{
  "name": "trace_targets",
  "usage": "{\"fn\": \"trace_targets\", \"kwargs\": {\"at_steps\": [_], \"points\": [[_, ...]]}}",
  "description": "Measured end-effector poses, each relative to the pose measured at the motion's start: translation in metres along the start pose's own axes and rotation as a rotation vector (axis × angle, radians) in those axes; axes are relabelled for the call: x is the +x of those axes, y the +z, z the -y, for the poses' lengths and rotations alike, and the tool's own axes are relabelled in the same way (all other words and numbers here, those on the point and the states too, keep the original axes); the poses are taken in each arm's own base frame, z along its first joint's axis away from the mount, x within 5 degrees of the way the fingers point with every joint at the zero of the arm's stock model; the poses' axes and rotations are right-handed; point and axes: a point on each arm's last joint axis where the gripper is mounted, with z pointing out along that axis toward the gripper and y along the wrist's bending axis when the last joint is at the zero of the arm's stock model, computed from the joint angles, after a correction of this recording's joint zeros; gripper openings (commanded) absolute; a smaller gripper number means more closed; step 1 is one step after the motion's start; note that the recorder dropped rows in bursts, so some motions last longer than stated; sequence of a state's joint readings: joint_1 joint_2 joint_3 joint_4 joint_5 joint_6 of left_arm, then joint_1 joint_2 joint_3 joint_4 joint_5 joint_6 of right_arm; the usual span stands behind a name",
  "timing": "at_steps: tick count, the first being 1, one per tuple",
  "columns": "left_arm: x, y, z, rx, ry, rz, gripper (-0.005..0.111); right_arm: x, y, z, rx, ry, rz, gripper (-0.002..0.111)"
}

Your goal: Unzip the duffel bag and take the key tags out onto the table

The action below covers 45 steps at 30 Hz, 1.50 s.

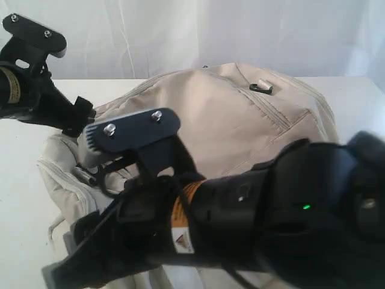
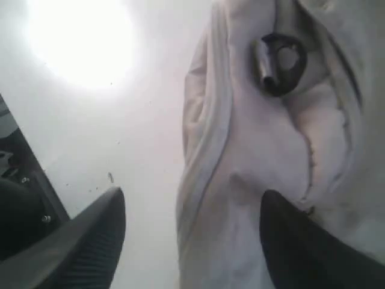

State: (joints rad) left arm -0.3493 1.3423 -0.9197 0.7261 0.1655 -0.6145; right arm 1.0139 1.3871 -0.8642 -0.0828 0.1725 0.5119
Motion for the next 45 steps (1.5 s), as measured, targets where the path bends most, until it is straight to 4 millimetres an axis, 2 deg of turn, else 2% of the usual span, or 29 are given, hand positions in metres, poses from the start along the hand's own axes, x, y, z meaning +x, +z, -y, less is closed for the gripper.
{"fn": "trace_targets", "kwargs": {"at_steps": [3,6,9,11,16,18,21,27,30,36,40,45], "points": [[-0.010,0.011,0.000,0.036,-0.019,0.079,0.094,0.011,0.017,-0.006,-0.013,0.002,-0.041,0.060],[-0.013,0.027,0.005,0.064,-0.013,0.087,0.094,0.020,0.031,-0.010,-0.023,0.005,-0.063,0.060],[-0.012,0.045,0.010,0.080,-0.007,0.065,0.084,0.025,0.038,-0.012,-0.029,0.012,-0.076,0.054],[-0.013,0.055,0.013,0.092,-0.005,0.061,0.066,0.028,0.043,-0.012,-0.026,0.013,-0.086,0.045],[-0.019,0.071,0.016,0.107,-0.003,0.070,0.013,0.034,0.047,-0.009,-0.003,0.016,-0.125,0.021],[-0.020,0.077,0.017,0.107,0.000,0.064,0.000,0.035,0.047,-0.008,0.008,0.016,-0.142,0.012],[-0.018,0.085,0.018,0.102,0.021,0.038,0.000,0.038,0.047,-0.007,0.026,0.012,-0.169,0.003],[-0.011,0.087,0.014,0.060,0.077,-0.042,0.000,0.043,0.045,-0.001,0.088,-0.051,-0.227,0.002],[-0.008,0.082,0.009,0.022,0.094,-0.097,0.000,0.044,0.043,0.007,0.180,-0.111,-0.253,0.002],[-0.008,0.053,-0.007,-0.082,0.074,-0.195,0.000,0.038,0.025,0.043,0.642,-0.238,-0.285,0.000],[-0.011,0.027,-0.017,-0.131,0.024,-0.220,0.000,0.030,0.004,0.059,0.901,-0.306,-0.274,0.000],[-0.001,-0.001,-0.019,-0.122,-0.055,-0.236,0.000,0.016,-0.022,0.069,1.037,-0.304,-0.215,0.000]]}}
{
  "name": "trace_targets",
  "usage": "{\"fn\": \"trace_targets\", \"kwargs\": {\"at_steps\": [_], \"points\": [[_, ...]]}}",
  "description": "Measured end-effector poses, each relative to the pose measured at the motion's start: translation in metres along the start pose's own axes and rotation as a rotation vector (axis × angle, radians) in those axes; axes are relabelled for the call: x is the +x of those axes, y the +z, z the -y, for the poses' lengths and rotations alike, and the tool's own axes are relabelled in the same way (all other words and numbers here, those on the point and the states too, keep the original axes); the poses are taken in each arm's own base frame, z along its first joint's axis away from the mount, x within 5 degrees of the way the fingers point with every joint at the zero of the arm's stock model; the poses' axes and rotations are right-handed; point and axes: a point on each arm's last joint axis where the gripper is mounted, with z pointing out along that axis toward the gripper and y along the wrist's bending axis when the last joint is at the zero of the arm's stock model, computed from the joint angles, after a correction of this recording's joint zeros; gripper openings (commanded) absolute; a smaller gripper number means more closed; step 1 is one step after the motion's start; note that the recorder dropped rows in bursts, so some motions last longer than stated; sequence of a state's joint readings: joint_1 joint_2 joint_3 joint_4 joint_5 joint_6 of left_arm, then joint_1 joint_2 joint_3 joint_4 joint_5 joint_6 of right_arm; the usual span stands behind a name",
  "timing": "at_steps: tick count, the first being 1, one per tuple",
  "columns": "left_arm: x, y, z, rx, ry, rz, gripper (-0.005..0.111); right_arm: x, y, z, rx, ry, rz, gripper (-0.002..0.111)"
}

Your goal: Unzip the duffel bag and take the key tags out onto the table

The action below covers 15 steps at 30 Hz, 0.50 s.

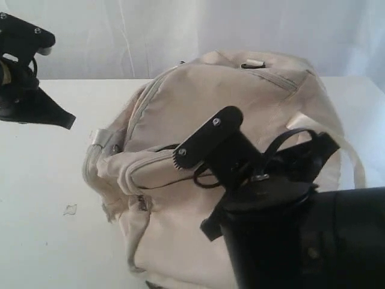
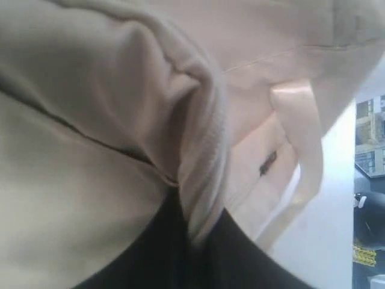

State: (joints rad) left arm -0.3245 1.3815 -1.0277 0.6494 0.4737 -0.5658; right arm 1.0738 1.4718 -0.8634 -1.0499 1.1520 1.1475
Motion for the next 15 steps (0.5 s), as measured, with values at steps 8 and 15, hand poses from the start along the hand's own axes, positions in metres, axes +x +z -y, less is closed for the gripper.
{"fn": "trace_targets", "kwargs": {"at_steps": [8,15], "points": [[0.041,-0.006,0.012,0.125,-0.089,-0.013,0.000,-0.003,-0.005,0.042,0.034,0.114,0.031,0.000],[0.026,0.000,0.028,0.265,-0.108,0.274,0.024,0.002,-0.022,0.055,-0.137,0.262,0.025,0.000]]}}
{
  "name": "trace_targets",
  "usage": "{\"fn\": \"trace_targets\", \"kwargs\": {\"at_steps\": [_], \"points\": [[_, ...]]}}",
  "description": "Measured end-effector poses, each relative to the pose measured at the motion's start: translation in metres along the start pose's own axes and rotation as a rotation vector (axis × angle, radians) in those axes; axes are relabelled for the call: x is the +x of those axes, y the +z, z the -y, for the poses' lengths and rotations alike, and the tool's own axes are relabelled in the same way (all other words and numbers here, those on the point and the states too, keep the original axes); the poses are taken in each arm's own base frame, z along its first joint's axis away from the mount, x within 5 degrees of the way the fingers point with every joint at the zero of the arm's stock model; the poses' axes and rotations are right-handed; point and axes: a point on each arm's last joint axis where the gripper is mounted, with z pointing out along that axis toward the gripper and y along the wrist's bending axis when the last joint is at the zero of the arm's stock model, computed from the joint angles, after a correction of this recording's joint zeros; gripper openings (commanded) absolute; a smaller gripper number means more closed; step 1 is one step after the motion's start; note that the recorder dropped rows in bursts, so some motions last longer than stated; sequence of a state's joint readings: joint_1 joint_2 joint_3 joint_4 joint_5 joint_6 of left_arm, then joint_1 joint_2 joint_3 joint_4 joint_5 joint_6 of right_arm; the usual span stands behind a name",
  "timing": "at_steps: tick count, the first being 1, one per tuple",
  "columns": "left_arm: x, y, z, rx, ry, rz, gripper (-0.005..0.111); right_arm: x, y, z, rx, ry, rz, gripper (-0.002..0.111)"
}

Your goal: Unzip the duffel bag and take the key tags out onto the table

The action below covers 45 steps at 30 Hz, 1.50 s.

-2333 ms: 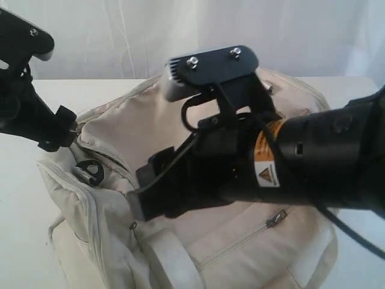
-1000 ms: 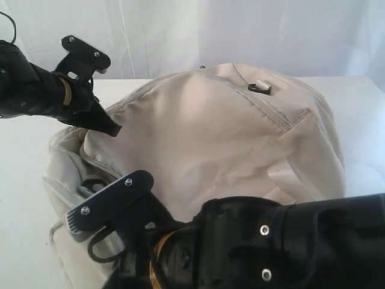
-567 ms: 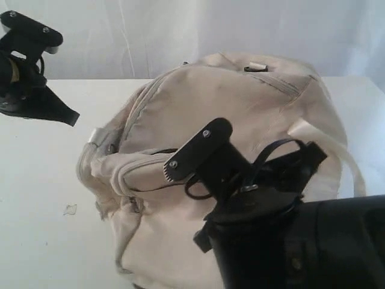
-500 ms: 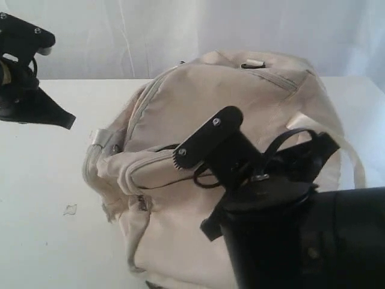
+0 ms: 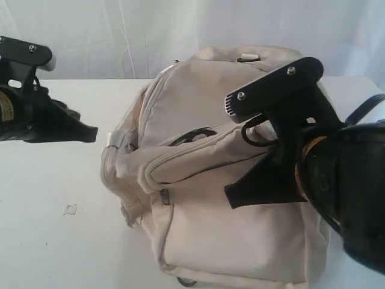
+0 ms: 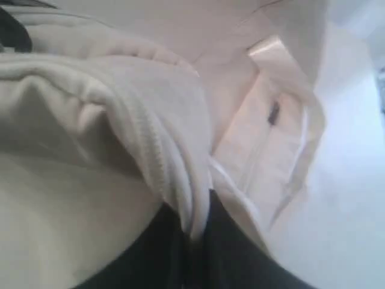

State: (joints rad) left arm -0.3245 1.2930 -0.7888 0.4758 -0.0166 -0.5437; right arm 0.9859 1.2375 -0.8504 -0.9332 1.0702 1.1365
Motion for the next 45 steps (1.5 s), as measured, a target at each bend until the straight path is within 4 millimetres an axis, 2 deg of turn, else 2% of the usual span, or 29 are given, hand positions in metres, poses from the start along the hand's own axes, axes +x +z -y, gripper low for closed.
{"fn": "trace_targets", "kwargs": {"at_steps": [1,3,5,7,13,14,17,20,22,23,24,25,27,30,32,35,38,45], "points": [[-0.003,0.003,0.002,0.019,0.001,0.034,0.033,0.000,-0.002,-0.002,-0.055,0.027,-0.002,0.000],[-0.009,0.010,0.004,0.040,0.001,0.071,0.059,0.000,-0.004,-0.008,-0.155,0.060,-0.010,0.000],[-0.013,0.020,0.006,0.052,0.002,0.084,0.078,0.000,-0.007,-0.016,-0.247,0.078,-0.013,0.000],[-0.016,0.033,0.008,0.062,0.002,0.083,0.080,-0.001,-0.008,-0.022,-0.318,0.095,-0.012,0.000],[-0.023,0.078,0.013,0.085,0.005,0.070,0.067,0.001,-0.012,-0.031,-0.417,0.110,-0.029,0.000],[-0.028,0.092,0.015,0.092,0.021,0.082,0.067,0.004,-0.015,-0.034,-0.432,0.092,-0.038,0.000],[-0.039,0.110,0.016,0.097,0.056,0.109,0.067,0.009,-0.021,-0.041,-0.454,0.063,-0.050,0.000],[-0.042,0.135,0.018,0.094,0.070,0.094,0.067,0.015,-0.030,-0.049,-0.495,0.031,-0.059,0.000],[-0.039,0.148,0.018,0.088,0.073,0.066,0.062,0.018,-0.036,-0.055,-0.521,0.013,-0.063,0.000],[-0.038,0.153,0.018,0.085,0.073,0.055,0.042,0.019,-0.038,-0.056,-0.531,0.004,-0.063,0.000],[-0.034,0.163,0.018,0.082,0.074,0.031,0.013,0.023,-0.044,-0.061,-0.555,-0.021,-0.058,0.000],[-0.031,0.167,0.019,0.077,0.076,0.006,0.000,0.024,-0.049,-0.063,-0.572,-0.038,-0.048,0.000],[-0.029,0.166,0.020,0.066,0.089,-0.031,0.000,0.026,-0.051,-0.062,-0.563,-0.057,-0.043,0.000],[-0.030,0.159,0.017,0.032,0.101,-0.095,0.000,0.028,-0.049,-0.050,-0.438,-0.089,-0.041,0.000],[-0.032,0.146,0.013,-0.004,0.096,-0.154,0.000,0.027,-0.045,-0.036,-0.271,-0.102,-0.035,0.000],[-0.034,0.106,0.006,-0.046,0.059,-0.220,0.000,0.022,-0.042,-0.024,-0.129,-0.080,0.022,0.000],[-0.022,0.056,0.003,-0.050,-0.009,-0.249,0.000,0.018,-0.038,-0.017,-0.064,-0.016,0.053,0.000],[0.003,-0.026,-0.004,-0.044,-0.111,-0.215,0.000,0.003,-0.016,-0.014,0.046,-0.006,0.142,0.000]]}}
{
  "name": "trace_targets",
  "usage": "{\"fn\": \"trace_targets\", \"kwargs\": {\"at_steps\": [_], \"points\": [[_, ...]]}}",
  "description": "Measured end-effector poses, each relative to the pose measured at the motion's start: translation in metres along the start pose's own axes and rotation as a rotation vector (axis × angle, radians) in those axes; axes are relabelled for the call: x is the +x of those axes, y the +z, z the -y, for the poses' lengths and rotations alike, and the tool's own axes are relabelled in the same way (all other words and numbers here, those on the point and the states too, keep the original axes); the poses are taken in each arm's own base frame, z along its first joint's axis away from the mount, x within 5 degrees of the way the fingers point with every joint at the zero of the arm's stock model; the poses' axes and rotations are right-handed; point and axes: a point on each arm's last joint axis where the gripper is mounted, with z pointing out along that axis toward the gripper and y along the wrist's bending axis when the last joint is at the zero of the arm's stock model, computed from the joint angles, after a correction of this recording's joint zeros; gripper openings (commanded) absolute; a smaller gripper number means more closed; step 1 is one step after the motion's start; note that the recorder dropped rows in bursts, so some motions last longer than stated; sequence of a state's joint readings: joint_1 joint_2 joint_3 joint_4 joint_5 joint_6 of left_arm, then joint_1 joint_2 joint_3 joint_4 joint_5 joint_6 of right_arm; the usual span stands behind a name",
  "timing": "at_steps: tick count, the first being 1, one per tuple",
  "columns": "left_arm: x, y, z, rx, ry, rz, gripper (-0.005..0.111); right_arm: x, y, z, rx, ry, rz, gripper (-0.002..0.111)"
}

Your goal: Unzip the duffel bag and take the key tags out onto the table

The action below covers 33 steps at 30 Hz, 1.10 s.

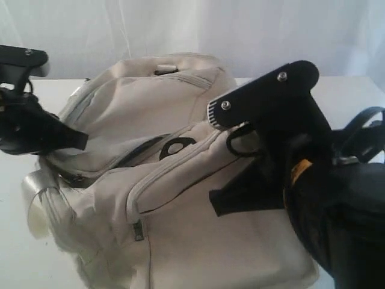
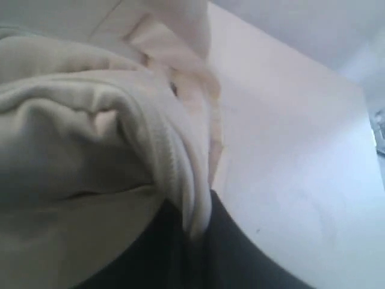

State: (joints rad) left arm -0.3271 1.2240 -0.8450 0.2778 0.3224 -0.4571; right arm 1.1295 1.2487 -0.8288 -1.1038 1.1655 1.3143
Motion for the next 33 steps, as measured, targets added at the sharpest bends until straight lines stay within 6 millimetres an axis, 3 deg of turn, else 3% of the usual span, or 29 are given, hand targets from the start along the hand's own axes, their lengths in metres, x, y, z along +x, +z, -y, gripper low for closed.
{"fn": "trace_targets", "kwargs": {"at_steps": [6,12,20,27,33], "points": [[0.027,-0.045,-0.008,0.016,-0.026,0.095,0.000,-0.017,0.037,0.003,-0.029,0.023,0.104,0.000],[0.047,-0.065,-0.010,0.048,-0.069,0.152,0.000,-0.032,0.070,0.016,-0.102,0.057,0.190,0.000],[0.077,-0.062,-0.007,0.131,-0.173,0.163,0.000,-0.027,0.113,0.027,-0.167,0.015,0.153,0.000],[0.092,-0.055,0.013,0.267,-0.154,0.187,0.000,-0.014,0.149,0.031,-0.157,-0.085,0.097,0.000],[0.089,-0.057,0.022,0.318,-0.035,0.271,0.000,-0.013,0.155,0.035,-0.142,-0.040,0.078,0.000]]}}
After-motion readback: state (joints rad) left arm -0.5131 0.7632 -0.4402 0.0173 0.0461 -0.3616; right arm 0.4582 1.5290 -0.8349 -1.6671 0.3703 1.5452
